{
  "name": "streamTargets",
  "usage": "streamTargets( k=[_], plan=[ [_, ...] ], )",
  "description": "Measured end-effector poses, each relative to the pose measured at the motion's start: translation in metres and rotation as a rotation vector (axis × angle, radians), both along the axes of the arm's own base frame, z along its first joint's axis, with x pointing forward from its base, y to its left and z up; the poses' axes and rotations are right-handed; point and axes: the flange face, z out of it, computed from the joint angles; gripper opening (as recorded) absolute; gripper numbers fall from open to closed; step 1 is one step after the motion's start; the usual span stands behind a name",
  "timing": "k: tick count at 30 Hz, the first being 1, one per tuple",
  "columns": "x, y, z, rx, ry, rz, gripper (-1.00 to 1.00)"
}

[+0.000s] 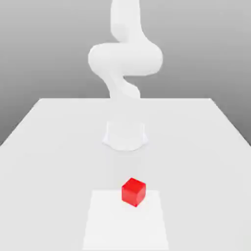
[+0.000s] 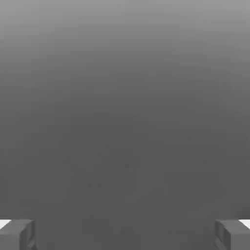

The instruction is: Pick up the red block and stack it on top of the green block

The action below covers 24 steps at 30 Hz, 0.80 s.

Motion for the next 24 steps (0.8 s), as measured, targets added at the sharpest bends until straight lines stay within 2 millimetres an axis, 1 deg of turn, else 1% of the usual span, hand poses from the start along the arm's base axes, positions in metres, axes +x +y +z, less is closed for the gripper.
streamTargets(
  k=[2,4,7,9,11,13,17,18,20,24],
  plan=[
    [0.021,0.001,-0.050,0.046,0.076,-0.041,0.00],
    [0.035,0.003,-0.099,0.084,0.151,-0.084,0.00],
    [0.045,0.008,-0.174,0.130,0.264,-0.153,0.00],
    [0.045,0.012,-0.224,0.152,0.339,-0.204,0.00],
    [0.038,0.015,-0.275,0.169,0.417,-0.260,0.00],
    [0.024,0.018,-0.326,0.180,0.497,-0.322,0.00],
    [-0.019,0.022,-0.428,0.180,0.656,-0.461,0.00],
    [-0.026,0.023,-0.450,0.178,0.682,-0.483,0.00],
    [-0.032,0.022,-0.476,0.179,0.700,-0.503,0.00],
    [-0.036,0.024,-0.512,0.180,0.707,-0.506,0.00]
  ],
)
